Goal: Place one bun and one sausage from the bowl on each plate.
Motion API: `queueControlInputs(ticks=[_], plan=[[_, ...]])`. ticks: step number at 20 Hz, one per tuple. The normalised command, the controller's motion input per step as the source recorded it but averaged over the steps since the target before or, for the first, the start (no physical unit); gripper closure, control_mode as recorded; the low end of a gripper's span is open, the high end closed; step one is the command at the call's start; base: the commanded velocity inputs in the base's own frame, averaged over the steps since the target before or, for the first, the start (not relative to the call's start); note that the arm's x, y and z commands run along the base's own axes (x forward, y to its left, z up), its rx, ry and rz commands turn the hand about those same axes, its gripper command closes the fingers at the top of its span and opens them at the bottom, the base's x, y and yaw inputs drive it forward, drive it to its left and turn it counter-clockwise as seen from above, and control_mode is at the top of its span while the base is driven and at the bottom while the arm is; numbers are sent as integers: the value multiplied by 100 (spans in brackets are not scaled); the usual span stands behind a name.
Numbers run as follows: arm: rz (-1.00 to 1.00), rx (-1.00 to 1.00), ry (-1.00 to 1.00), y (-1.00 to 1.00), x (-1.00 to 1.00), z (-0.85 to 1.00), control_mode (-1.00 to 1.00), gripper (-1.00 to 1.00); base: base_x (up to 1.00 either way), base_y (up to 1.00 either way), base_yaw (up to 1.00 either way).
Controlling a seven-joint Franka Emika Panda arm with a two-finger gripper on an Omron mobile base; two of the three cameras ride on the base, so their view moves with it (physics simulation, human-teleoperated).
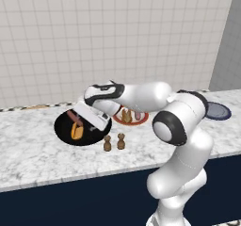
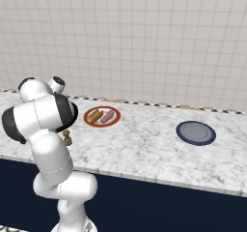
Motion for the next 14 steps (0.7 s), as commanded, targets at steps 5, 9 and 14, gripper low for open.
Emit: queueControlInputs(ticks=[5, 9, 14], plan=[[0, 13, -10, -9, 0, -22, -100, -100, 0, 0, 0], [0, 4, -6, 0, 0, -16, -100, -100, 0, 0, 0], [0, 7, -3, 10, 16, -3, -100, -100, 0, 0, 0]])
